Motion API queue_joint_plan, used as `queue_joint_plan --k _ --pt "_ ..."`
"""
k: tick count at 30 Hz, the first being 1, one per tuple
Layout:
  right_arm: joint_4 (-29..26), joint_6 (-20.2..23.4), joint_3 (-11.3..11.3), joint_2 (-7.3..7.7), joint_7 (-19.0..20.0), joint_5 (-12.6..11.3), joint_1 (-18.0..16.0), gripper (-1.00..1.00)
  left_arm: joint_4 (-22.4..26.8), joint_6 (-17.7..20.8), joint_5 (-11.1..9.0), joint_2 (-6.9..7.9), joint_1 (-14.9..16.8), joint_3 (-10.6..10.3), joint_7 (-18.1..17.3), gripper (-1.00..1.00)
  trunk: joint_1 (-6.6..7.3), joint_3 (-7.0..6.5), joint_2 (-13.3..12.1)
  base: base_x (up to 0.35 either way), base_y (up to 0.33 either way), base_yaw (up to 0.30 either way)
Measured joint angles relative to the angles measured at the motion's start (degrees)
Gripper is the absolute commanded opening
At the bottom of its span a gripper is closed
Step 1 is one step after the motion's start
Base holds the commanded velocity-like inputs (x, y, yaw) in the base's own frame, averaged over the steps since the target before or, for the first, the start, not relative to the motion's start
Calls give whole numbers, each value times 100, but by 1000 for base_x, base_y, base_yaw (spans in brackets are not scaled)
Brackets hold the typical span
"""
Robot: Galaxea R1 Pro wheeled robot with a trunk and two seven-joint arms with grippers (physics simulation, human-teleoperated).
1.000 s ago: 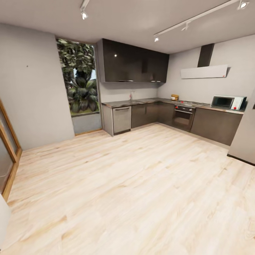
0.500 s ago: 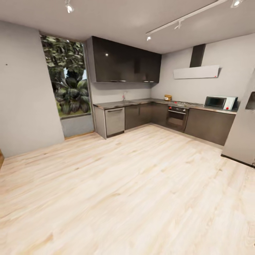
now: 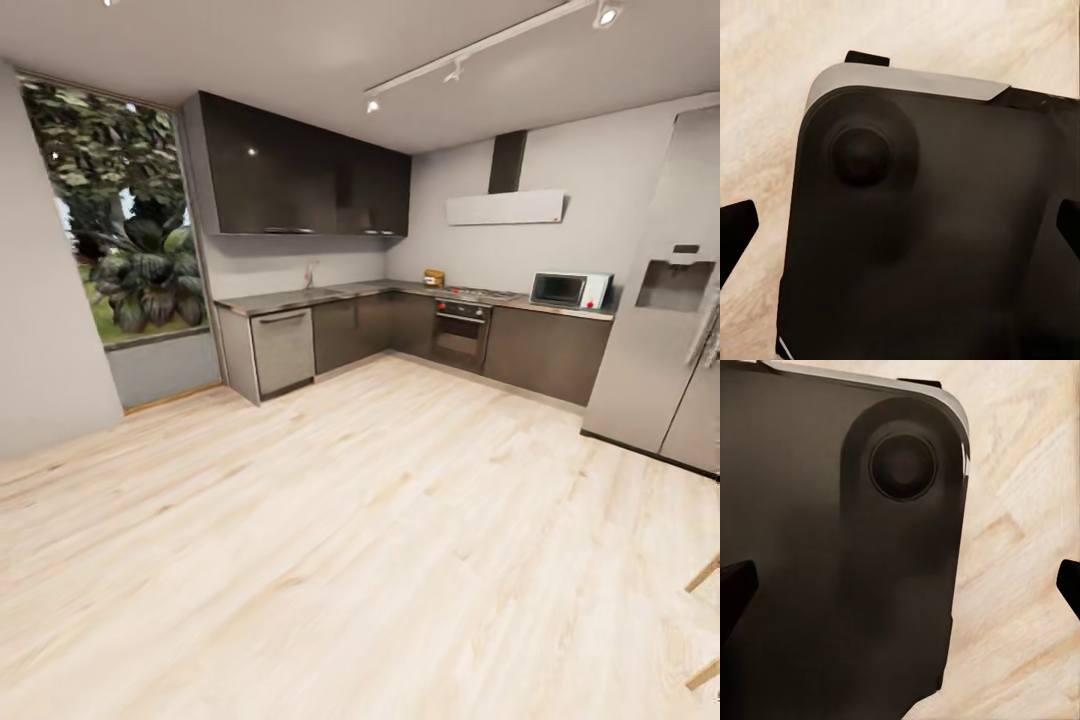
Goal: In the kitchen, take the popcorn bag from the countertop, put it into the microwave, and heat it until the popcorn is cooked so the cooked popcorn ends up inside the bag.
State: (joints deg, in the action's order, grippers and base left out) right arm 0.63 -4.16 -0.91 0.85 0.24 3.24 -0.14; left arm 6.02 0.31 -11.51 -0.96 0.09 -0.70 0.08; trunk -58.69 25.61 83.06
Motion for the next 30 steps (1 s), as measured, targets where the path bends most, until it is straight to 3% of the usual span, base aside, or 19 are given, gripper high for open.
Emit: queue_joint_plan --k 30 --pt "0 8 -8 -16 0 -5 0 100 -2 53 0 6 0 8 0 100 0 -73 0 322 0 -243"
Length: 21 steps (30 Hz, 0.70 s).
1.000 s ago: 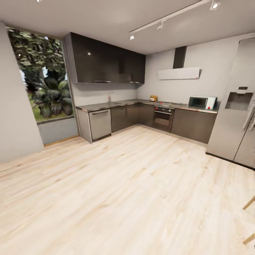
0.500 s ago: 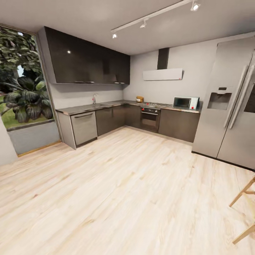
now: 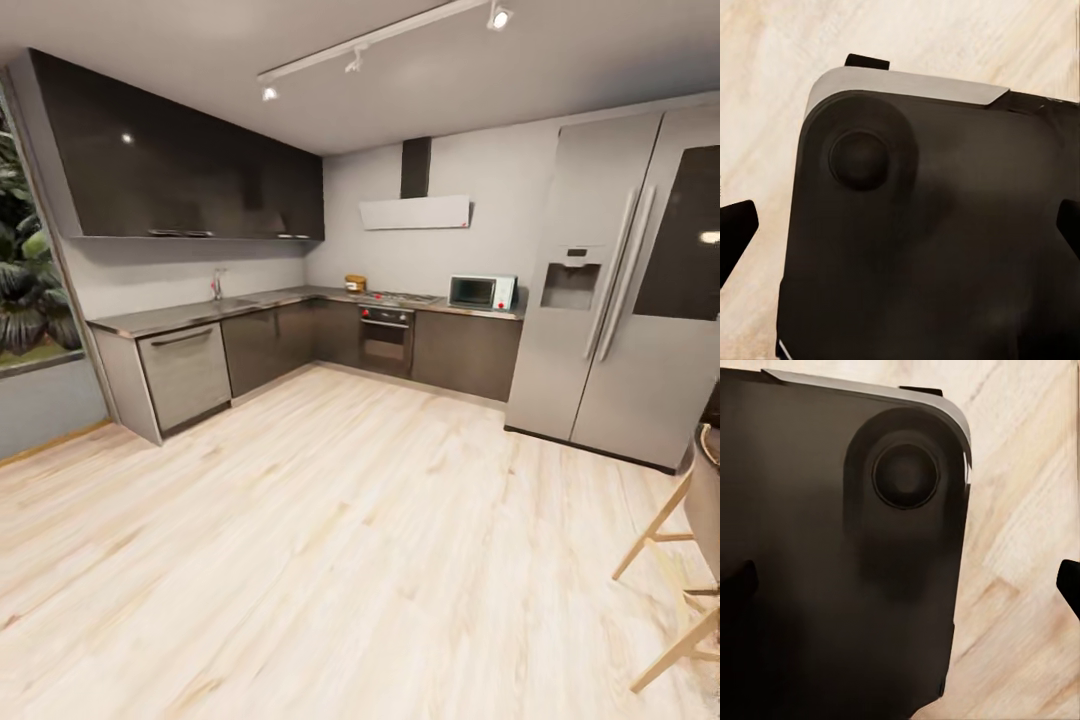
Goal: In the kitchen, take the popcorn bag from the countertop, put it into the microwave, and heat it until the popcorn is cooked so the cooked popcorn ends up inside the bag.
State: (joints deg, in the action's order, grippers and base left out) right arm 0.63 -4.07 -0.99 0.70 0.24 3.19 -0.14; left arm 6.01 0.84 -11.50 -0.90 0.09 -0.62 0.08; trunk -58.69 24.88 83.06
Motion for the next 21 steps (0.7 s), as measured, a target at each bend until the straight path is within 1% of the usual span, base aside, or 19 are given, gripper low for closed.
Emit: queue_joint_plan --k 21 --pt "0 -8 8 -9 0 8 1 100 2 -59 -25 3 0 31 0 100 0 -57 0 322 0 -244"
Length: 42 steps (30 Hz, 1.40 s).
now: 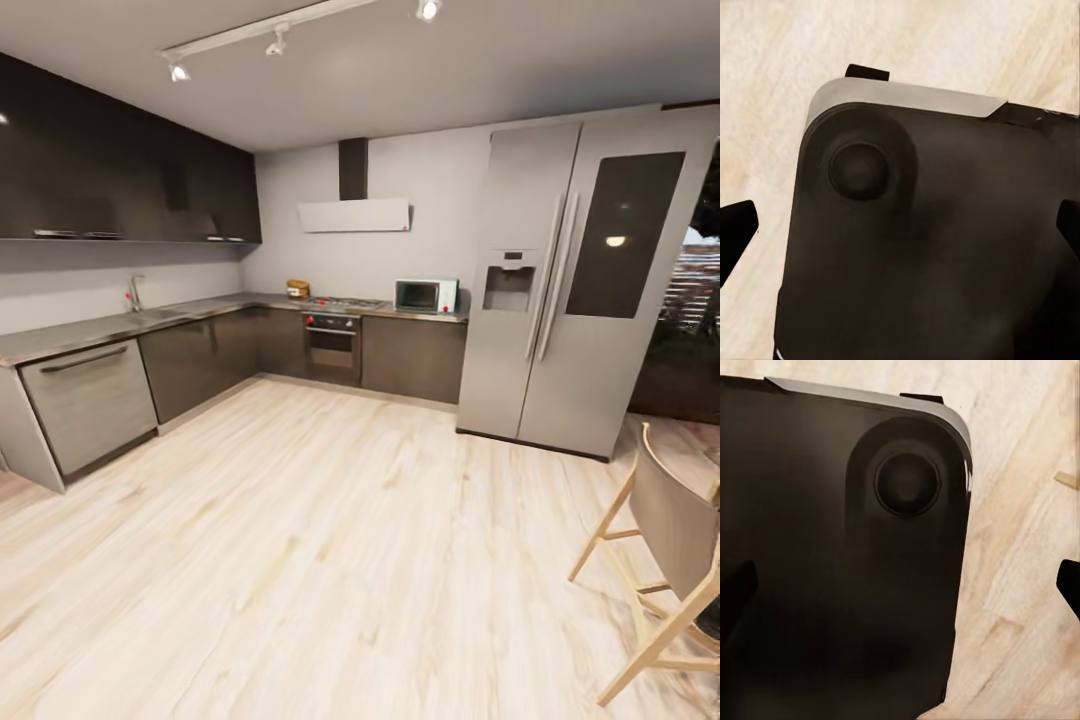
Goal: In the kitchen, take the popcorn bag from the countertop, put it into the microwave, and heat it until the popcorn is cooked so the cooked popcorn ends up inside the bag.
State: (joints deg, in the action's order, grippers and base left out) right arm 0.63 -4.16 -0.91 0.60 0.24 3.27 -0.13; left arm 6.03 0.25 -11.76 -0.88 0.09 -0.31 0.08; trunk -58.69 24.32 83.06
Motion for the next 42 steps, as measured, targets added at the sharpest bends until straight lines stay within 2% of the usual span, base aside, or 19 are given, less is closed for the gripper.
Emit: queue_joint_plan --k 14,42 --pt "0 -8 -40 2 0 65 -2 100 0 6 -2 0 -1 -22 0 100 0 -10 0 322 0 -51" --pt "0 -7 -16 17 -3 1 -1 100 3 26 15 7 -1 -6 -8 100 0 -10 0 329 0 0"
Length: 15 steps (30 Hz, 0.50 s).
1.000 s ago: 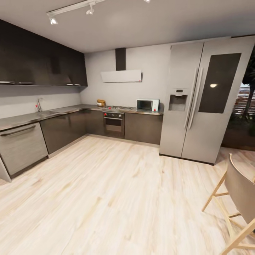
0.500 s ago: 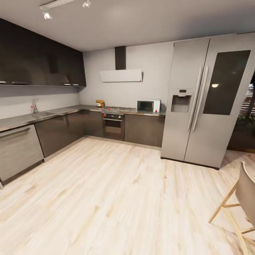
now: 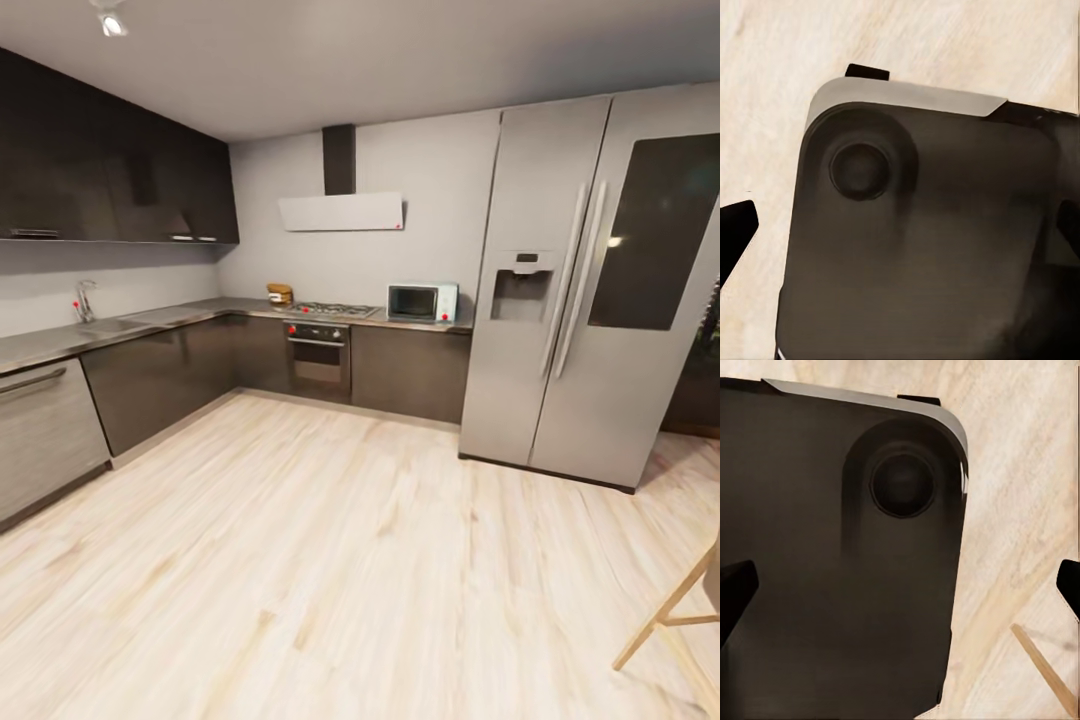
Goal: In the kitchen, take the popcorn bag from the countertop, put it into the microwave, and heat it until the popcorn is cooked so the cooked popcorn ends up inside the bag.
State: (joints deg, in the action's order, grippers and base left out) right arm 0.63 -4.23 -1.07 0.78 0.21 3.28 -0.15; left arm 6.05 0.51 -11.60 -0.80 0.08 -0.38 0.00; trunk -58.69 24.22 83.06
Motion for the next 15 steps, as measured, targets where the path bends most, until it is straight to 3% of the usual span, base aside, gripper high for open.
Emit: queue_joint_plan --k 15 --pt "0 -6 -4 14 2 -1 3 100 1 -16 8 -12 0 -13 1 100 0 0 0 331 0 0"
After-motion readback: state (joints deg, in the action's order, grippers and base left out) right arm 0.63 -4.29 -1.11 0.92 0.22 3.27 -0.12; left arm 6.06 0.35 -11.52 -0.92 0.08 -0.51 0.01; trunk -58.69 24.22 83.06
